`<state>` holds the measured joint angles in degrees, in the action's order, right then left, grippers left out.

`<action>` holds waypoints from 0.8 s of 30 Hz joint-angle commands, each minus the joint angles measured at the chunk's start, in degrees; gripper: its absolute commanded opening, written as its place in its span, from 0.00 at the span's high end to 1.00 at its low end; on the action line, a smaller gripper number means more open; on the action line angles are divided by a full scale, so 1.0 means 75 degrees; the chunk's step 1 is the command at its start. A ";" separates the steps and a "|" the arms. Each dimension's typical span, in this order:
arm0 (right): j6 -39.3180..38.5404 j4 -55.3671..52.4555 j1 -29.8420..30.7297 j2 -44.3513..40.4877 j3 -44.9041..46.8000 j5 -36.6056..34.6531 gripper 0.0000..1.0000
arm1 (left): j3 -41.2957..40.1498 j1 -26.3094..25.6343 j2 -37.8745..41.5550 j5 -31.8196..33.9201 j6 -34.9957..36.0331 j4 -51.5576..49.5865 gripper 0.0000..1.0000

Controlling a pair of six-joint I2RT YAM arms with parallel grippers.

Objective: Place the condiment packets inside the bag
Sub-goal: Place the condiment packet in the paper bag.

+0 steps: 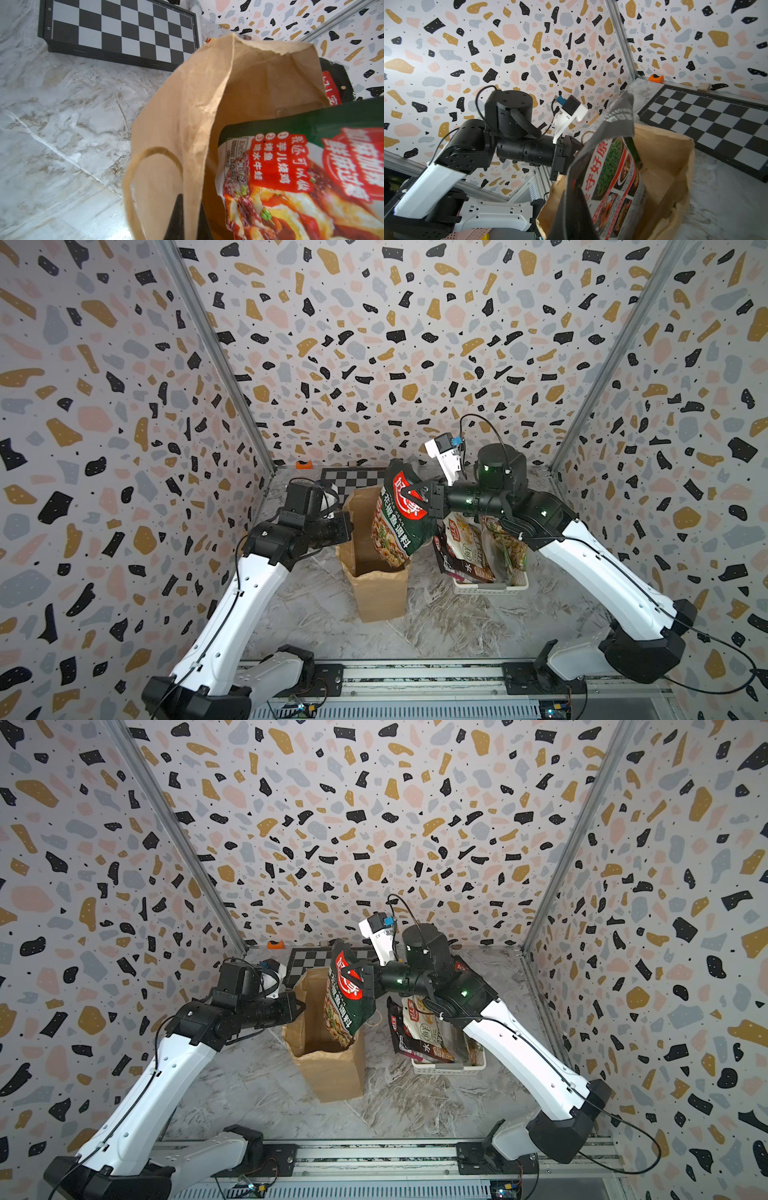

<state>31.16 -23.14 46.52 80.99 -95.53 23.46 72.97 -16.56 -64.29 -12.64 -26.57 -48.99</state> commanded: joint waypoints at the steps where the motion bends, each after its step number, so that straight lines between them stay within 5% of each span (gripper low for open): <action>1: 0.0211 0.0572 0.0042 -0.0053 0.0594 -0.0742 1.00 | 0.0474 -0.0019 0.0121 0.0500 0.0334 -0.0159 1.00; 14: 0.0469 0.0922 0.0043 0.0058 0.1904 -0.1671 1.00 | 0.0889 -0.0592 -0.0263 0.1191 0.0710 -0.0642 1.00; 24: 0.0138 0.0556 0.0043 -0.0240 0.2048 -0.1798 0.74 | 0.0829 -0.0593 -0.0240 0.1087 0.0597 -0.0428 1.00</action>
<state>33.74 -19.29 46.74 82.78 -79.24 11.20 78.54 -20.93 -66.59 -4.60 -22.50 -54.06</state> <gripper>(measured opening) 0.248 0.051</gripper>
